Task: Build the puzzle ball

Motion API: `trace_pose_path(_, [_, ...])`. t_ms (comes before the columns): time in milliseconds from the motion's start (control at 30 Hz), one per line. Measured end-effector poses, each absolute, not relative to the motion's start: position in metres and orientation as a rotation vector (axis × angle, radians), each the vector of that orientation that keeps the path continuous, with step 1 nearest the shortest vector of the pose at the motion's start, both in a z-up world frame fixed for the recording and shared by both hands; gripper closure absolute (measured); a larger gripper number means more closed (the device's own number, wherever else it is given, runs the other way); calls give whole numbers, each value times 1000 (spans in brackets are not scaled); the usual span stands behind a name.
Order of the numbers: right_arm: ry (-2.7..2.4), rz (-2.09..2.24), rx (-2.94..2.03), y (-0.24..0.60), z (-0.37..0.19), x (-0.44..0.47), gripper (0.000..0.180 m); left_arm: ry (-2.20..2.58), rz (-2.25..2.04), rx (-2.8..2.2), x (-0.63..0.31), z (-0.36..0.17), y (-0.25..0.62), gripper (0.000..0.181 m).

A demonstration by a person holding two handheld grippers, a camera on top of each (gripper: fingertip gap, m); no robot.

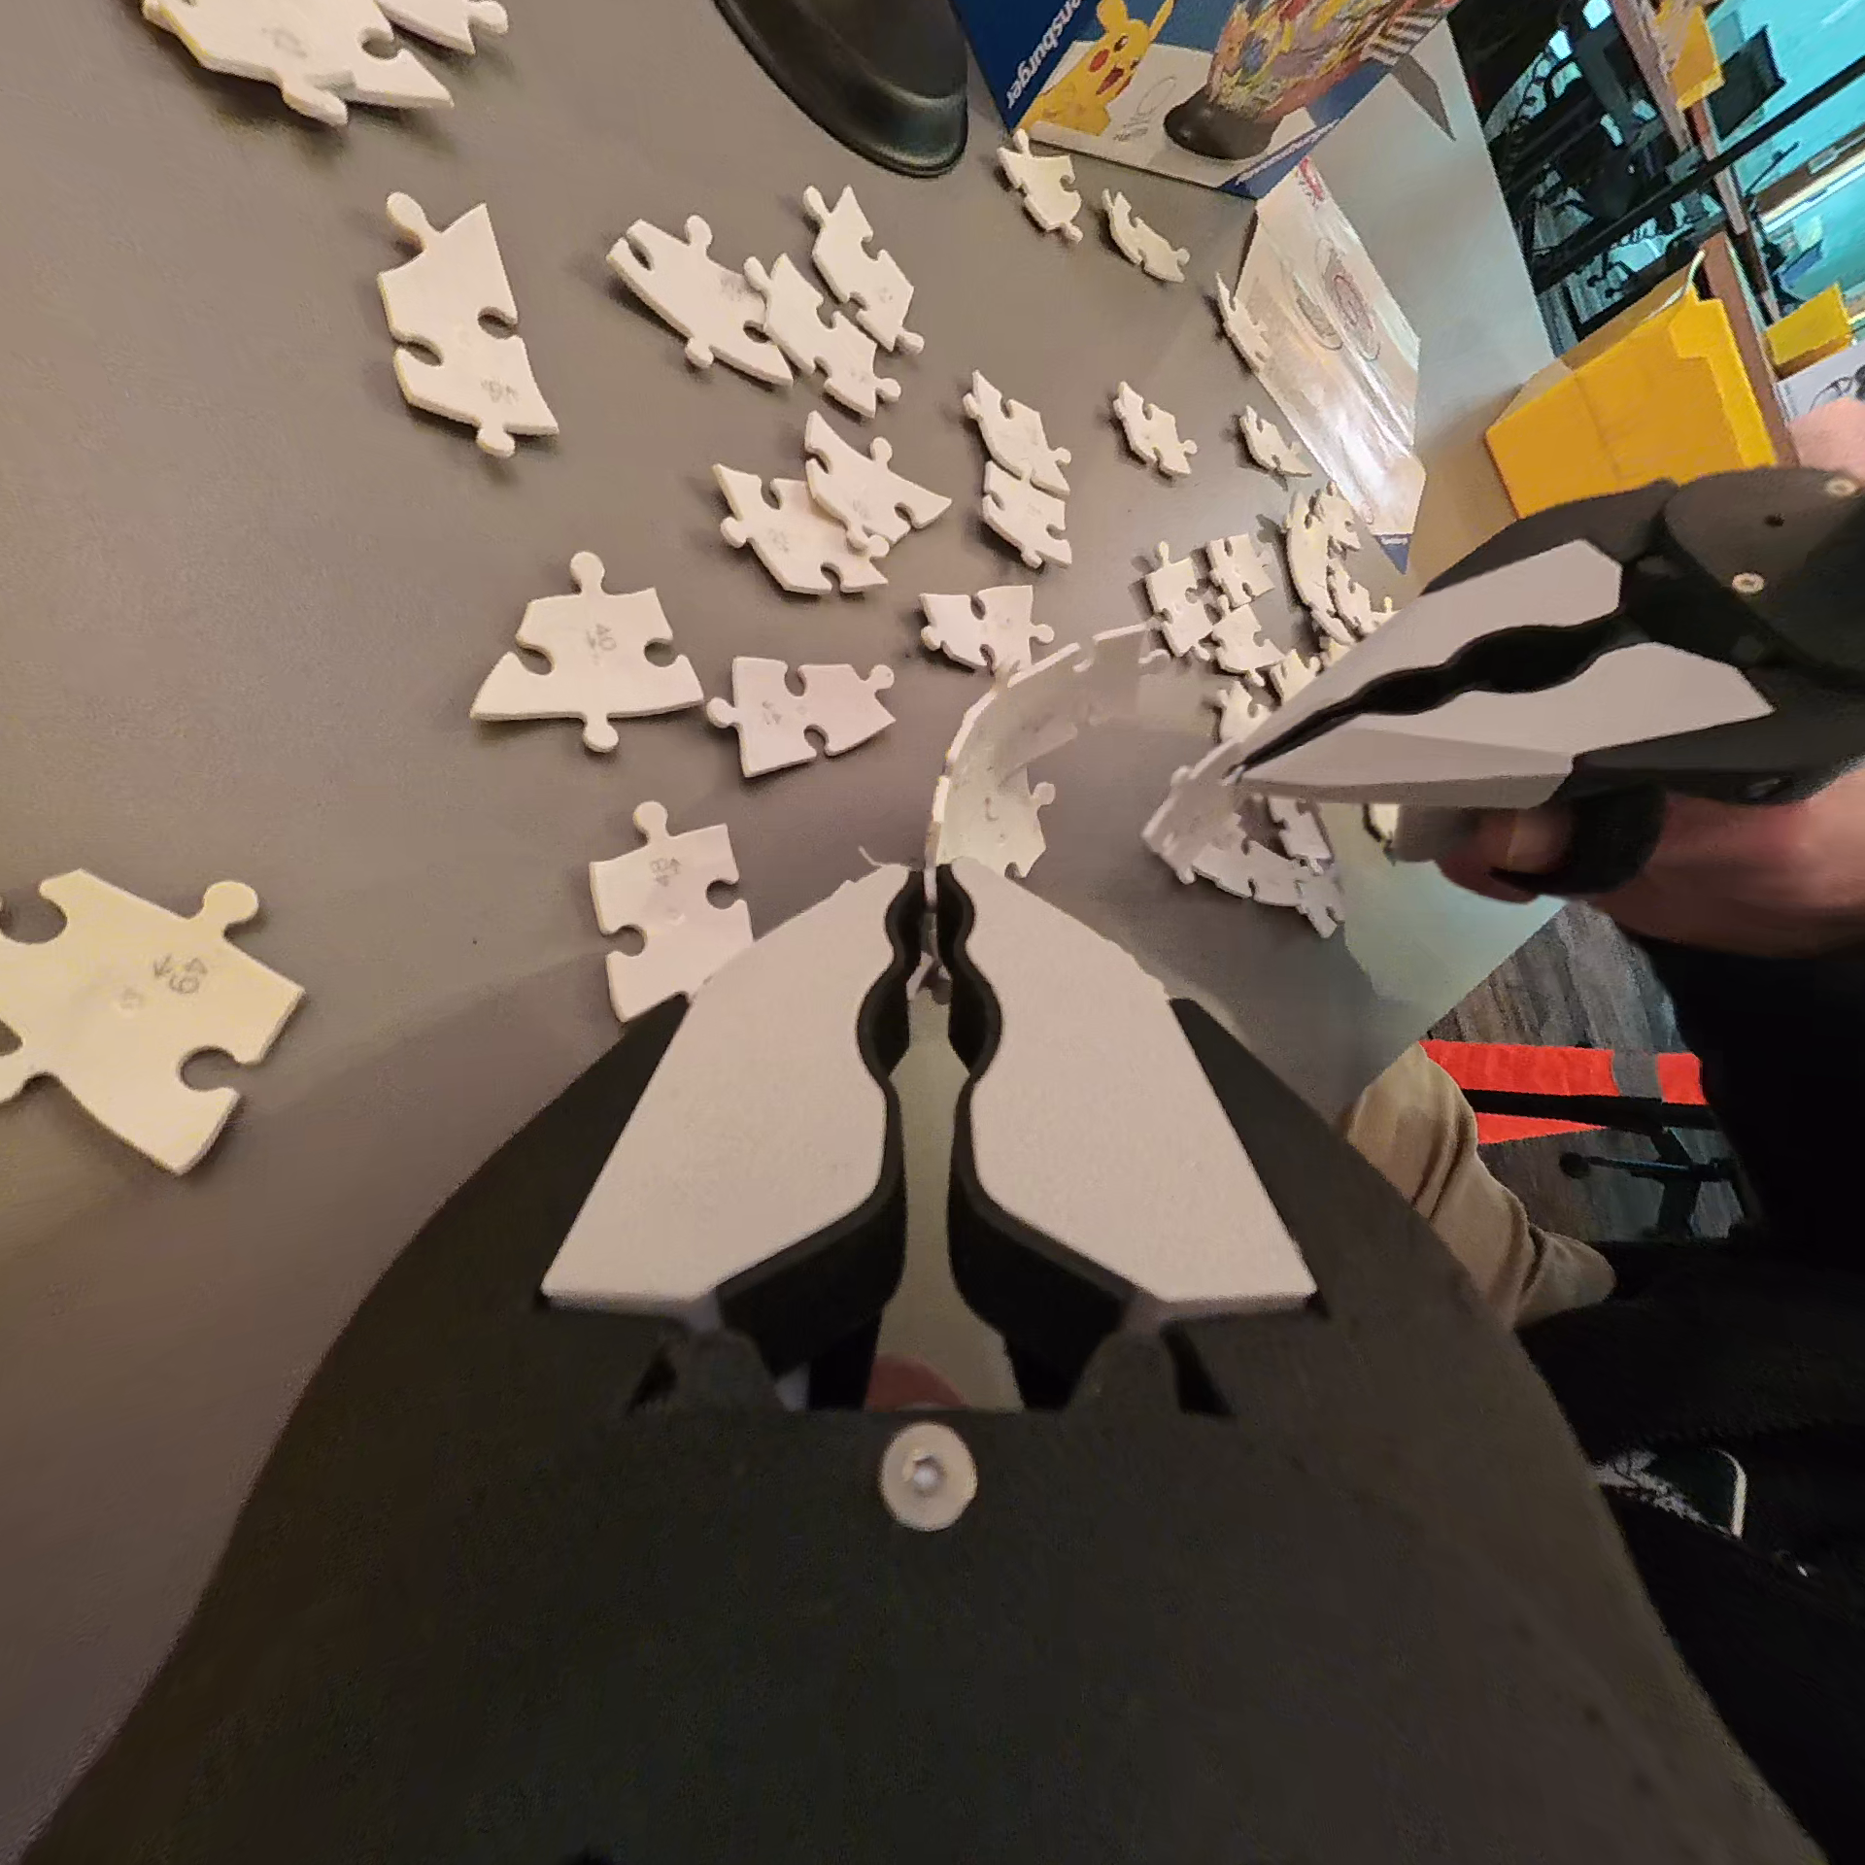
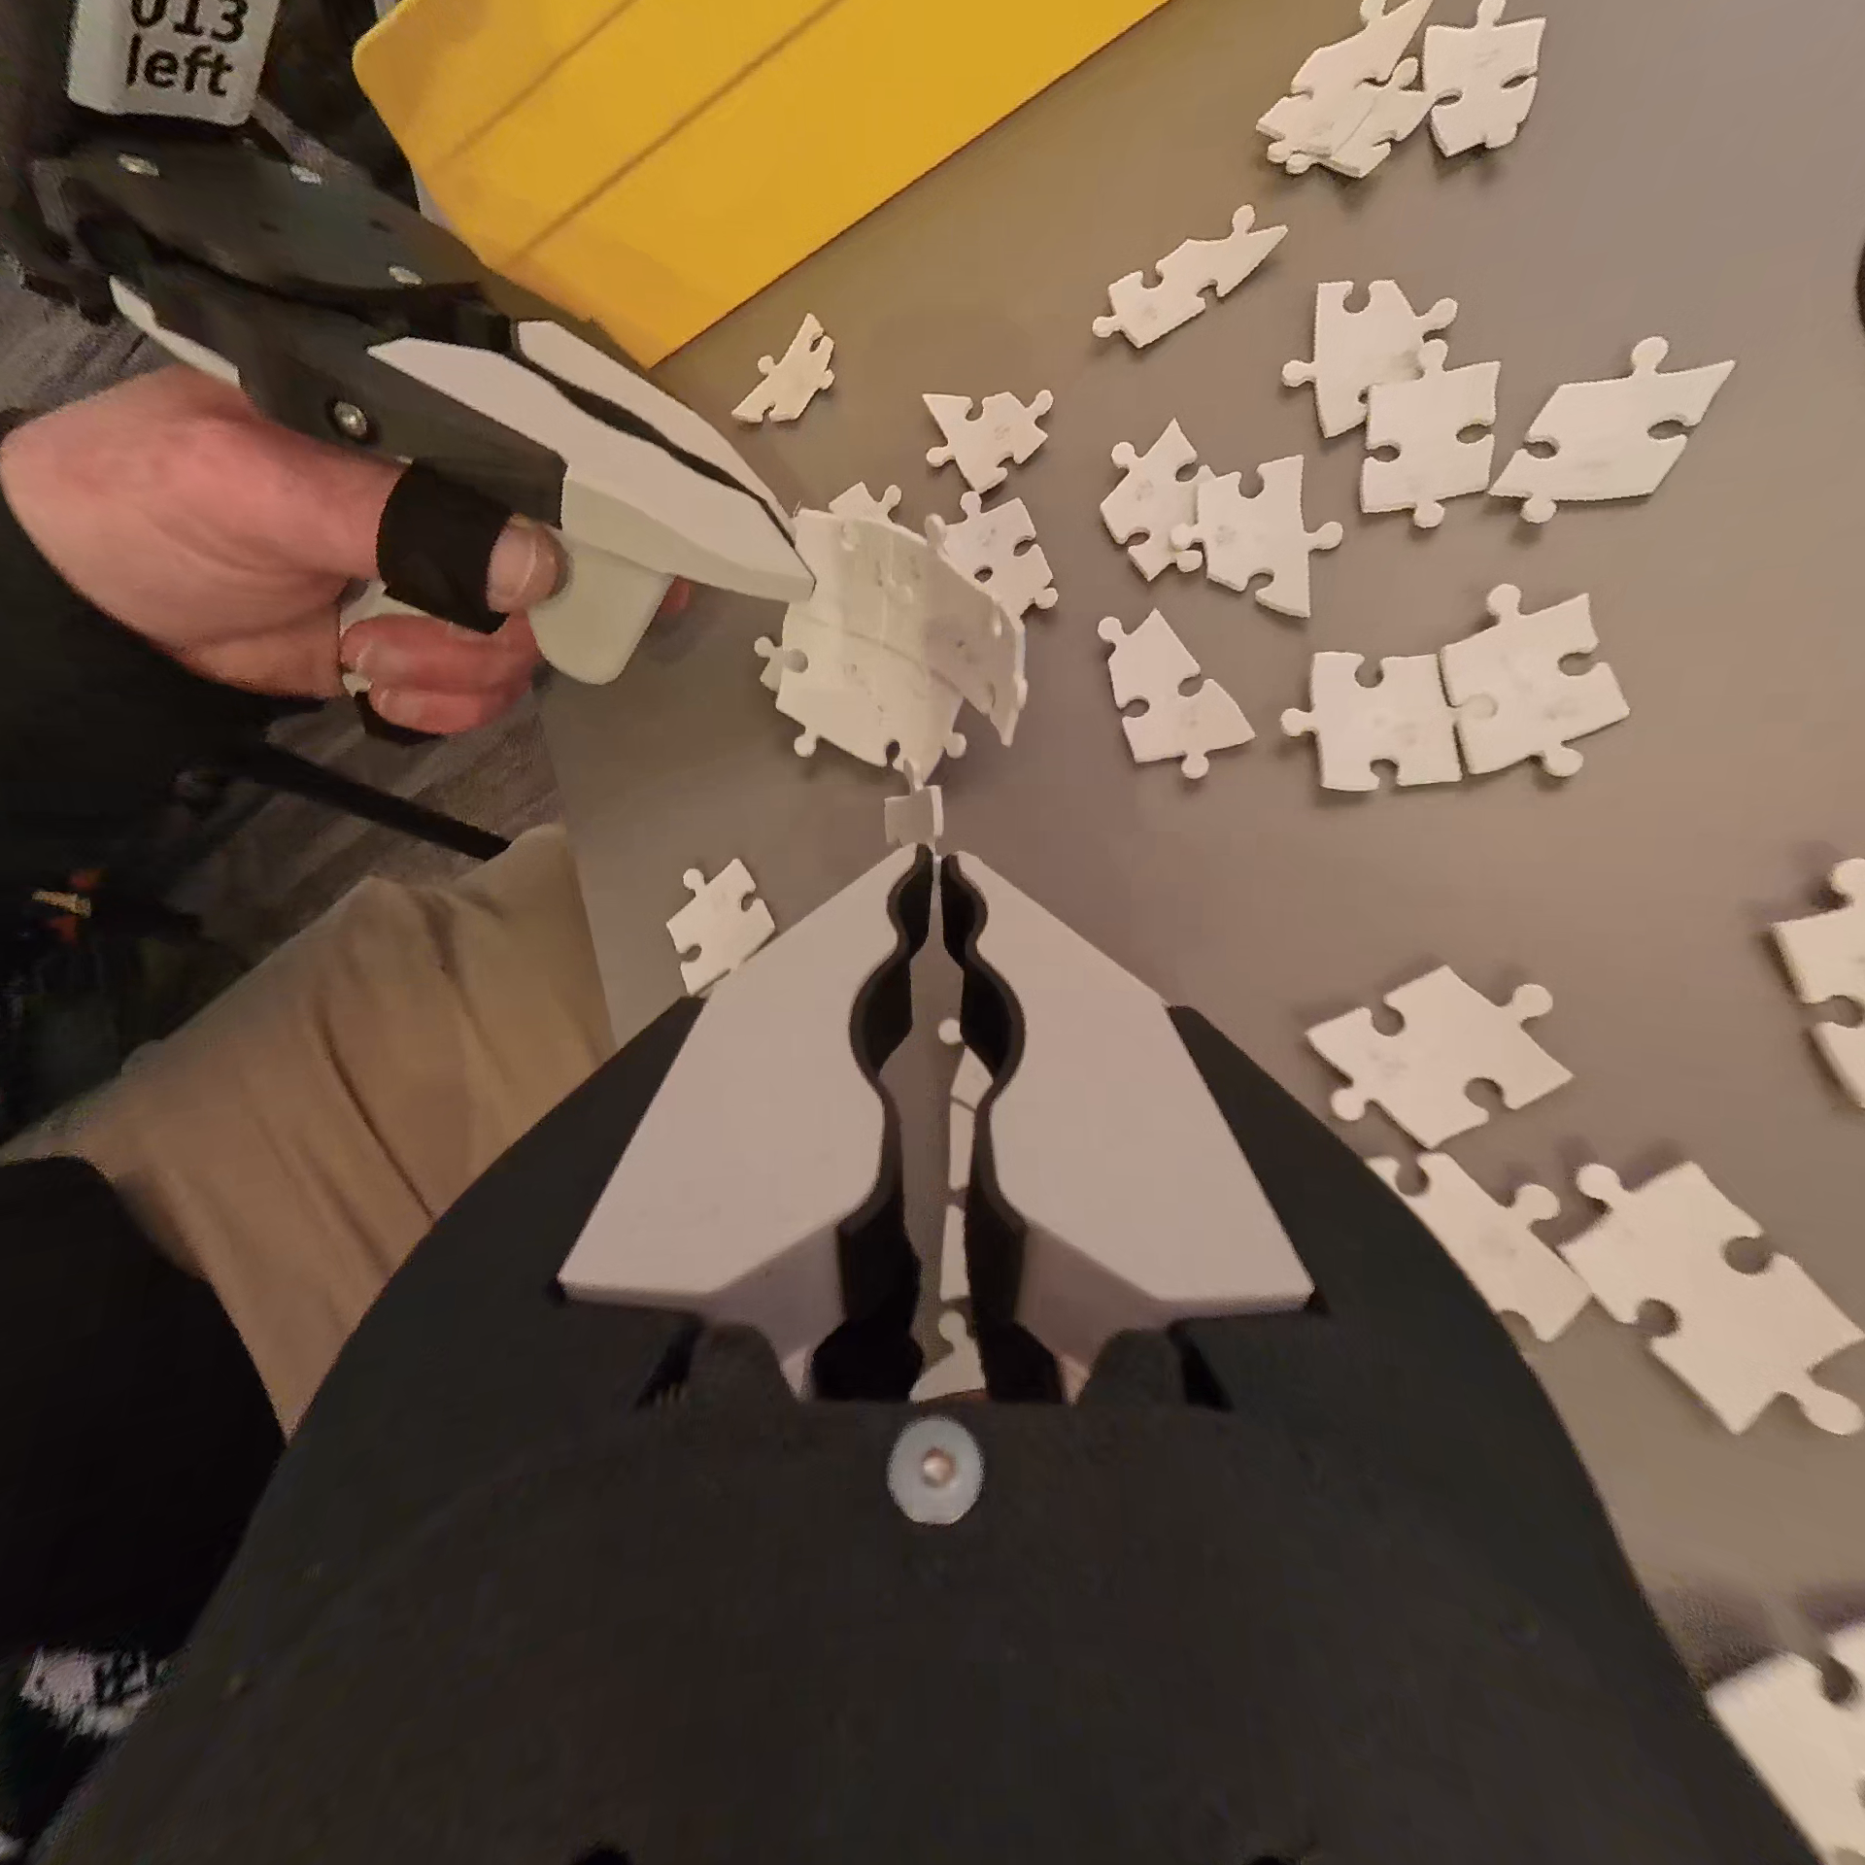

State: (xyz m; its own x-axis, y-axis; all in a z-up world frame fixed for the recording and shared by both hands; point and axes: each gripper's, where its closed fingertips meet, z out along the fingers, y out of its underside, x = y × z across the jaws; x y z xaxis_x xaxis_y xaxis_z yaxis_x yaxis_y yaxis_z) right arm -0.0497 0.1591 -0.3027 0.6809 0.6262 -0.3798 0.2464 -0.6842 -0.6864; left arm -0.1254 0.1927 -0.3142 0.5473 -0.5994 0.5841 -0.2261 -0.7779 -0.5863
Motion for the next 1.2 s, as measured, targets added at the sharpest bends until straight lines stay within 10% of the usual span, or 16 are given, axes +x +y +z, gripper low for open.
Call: trace_pose_path(1200, [-358,558,-2315,185,-329,-34,177,520,-1121,-2381,-100,-320,174,176])
